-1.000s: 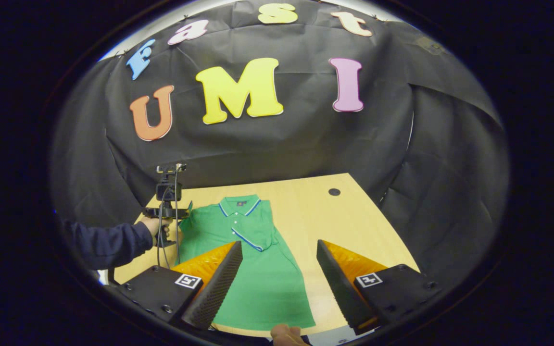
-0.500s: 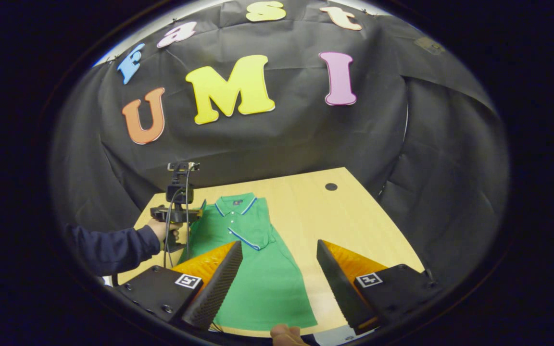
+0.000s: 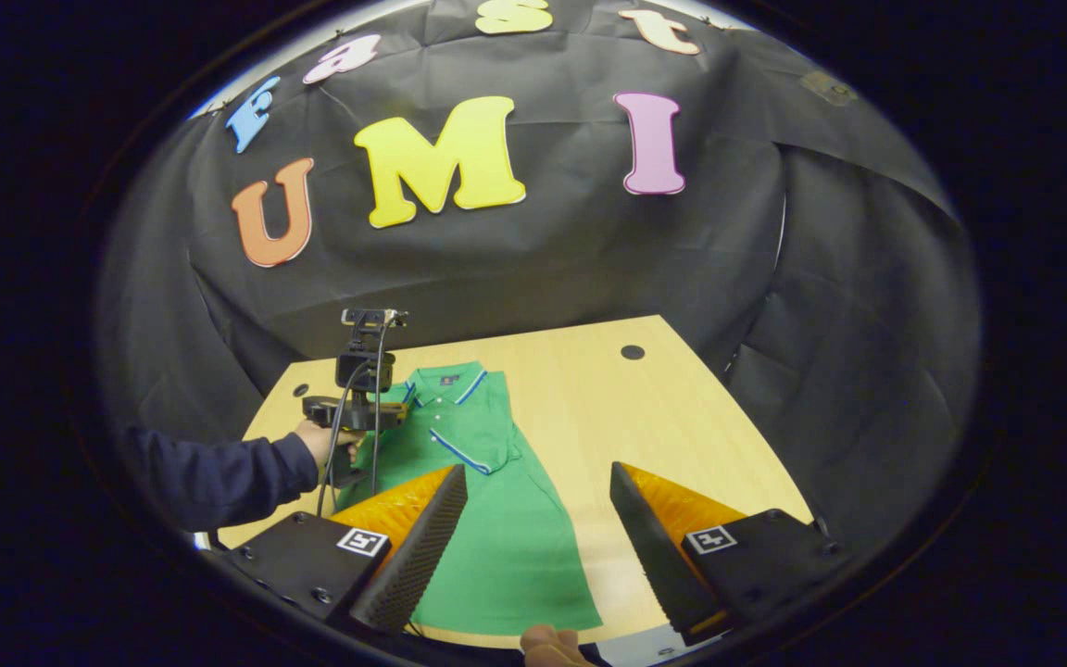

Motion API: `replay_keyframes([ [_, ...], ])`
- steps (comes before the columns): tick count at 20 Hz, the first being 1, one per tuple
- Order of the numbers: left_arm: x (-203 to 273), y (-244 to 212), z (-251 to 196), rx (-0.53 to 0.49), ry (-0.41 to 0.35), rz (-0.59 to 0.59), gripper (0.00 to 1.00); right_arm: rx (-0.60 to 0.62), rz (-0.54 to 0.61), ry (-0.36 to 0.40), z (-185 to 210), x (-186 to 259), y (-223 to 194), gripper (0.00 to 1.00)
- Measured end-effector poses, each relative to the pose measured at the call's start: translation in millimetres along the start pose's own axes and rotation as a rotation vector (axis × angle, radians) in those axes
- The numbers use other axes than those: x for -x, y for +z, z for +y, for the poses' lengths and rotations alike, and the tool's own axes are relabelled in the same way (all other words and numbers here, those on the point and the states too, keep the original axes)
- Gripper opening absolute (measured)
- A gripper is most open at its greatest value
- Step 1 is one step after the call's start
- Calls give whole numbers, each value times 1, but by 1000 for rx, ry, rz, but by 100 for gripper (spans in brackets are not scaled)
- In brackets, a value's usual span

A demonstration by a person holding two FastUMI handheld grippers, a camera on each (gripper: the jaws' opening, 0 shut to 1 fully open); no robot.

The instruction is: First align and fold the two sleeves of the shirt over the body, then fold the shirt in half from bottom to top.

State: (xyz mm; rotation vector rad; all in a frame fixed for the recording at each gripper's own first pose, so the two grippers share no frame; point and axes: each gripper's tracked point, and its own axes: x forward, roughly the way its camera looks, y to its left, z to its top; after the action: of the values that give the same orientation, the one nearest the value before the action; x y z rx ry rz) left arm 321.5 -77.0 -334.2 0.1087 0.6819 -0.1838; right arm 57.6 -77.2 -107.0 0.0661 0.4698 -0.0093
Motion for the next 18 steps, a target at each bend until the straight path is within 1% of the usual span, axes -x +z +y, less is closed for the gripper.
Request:
replay_keyframes([
  [4,-2,-2,-11,35,-45,5,6,-8,6,-13,-6,0,-2,100],
  [5,0,-3,-13,36,-55,4,10,-8,8,-14,-7,0,-3,100],
  [6,1,0,-15,43,-63,-6,13,-8,8,-16,-7,1,-3,98],
  [8,7,0,-29,64,-125,-9,21,-2,5,-16,-6,4,-5,98],
  [9,12,1,-35,73,-149,-5,37,2,2,-16,-7,5,-5,100],
  [10,16,1,-37,76,-155,-7,46,5,-3,-15,-6,7,-5,100],
  [11,23,2,-35,72,-149,-16,62,9,-9,-16,-6,9,-3,100],
  [12,31,3,-32,69,-138,-28,66,15,-15,-18,-5,11,-4,98],
  [13,40,5,-32,69,-137,-40,81,21,-21,-17,-4,14,-3,100],
  [14,52,6,-30,72,-132,-55,73,25,-29,-13,-2,15,-4,100],
  [15,65,8,-25,77,-112,-74,82,29,-36,-10,0,17,-3,98],
  [16,76,8,-18,89,-87,-98,91,35,-46,-9,2,18,-4,98],
  [17,91,9,-16,102,-84,-114,99,42,-57,-6,4,19,-3,98],
  [18,108,9,-14,115,-88,-130,99,50,-69,-7,6,20,-4,98],
])
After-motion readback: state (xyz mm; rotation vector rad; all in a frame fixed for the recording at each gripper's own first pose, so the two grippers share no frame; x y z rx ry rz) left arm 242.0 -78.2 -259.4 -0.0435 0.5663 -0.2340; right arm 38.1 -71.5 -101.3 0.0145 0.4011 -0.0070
